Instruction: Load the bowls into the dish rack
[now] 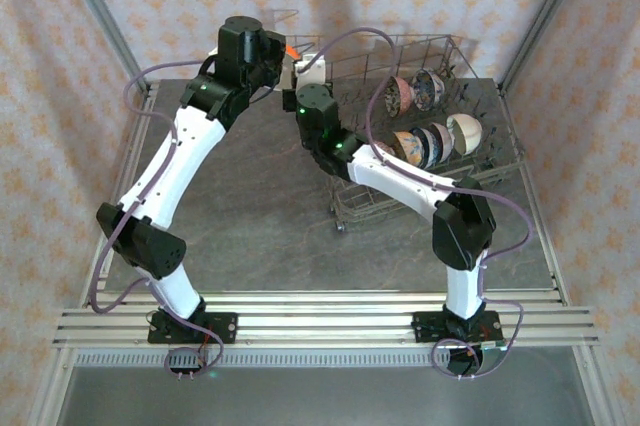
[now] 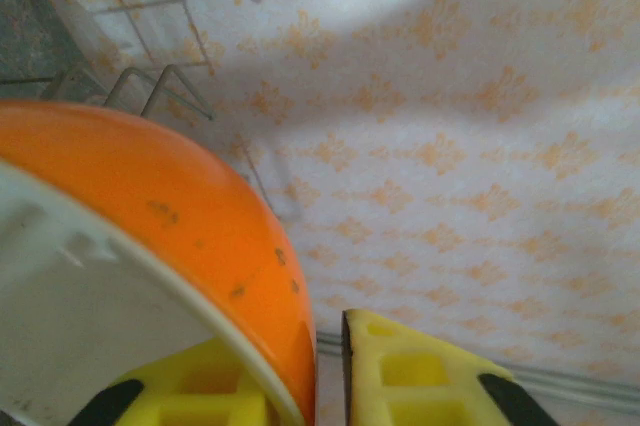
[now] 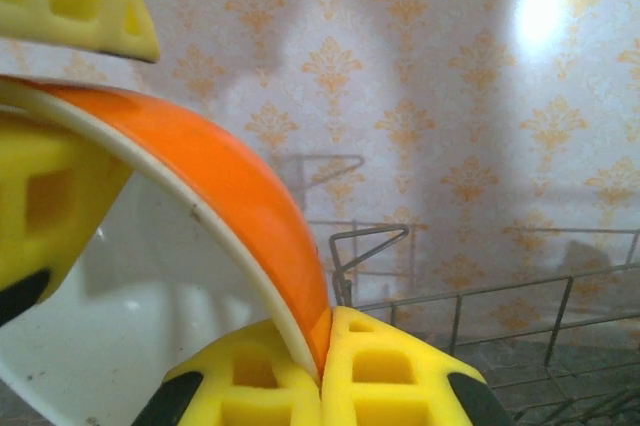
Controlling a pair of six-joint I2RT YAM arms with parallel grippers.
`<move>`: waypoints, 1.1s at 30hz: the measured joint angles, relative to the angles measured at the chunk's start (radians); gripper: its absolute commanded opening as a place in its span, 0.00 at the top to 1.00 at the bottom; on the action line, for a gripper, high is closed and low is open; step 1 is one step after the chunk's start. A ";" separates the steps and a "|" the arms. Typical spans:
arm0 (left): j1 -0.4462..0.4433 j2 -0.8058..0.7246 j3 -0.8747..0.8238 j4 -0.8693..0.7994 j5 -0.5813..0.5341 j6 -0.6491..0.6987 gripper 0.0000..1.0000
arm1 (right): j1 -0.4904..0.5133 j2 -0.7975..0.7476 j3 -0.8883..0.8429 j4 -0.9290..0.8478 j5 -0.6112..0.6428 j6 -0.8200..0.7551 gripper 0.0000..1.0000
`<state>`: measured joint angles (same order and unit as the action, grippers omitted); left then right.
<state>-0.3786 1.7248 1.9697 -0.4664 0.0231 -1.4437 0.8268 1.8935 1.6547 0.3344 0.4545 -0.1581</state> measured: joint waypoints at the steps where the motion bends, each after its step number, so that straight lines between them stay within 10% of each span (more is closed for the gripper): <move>1: 0.002 0.008 0.005 0.001 0.007 0.002 0.69 | -0.004 0.000 -0.003 -0.001 0.000 0.000 1.00; 13: 0.013 0.055 0.130 0.017 0.075 0.094 0.23 | -0.072 -0.034 0.031 -0.156 0.054 0.103 1.00; 33: 0.186 0.064 0.009 -0.023 0.169 0.629 0.29 | -0.277 0.229 0.562 -0.788 0.381 0.275 1.00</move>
<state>-0.1928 1.7893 1.9785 -0.4889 0.1921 -0.8150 0.5503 2.1220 2.2166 -0.4538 0.8352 0.1173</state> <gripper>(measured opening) 0.740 0.042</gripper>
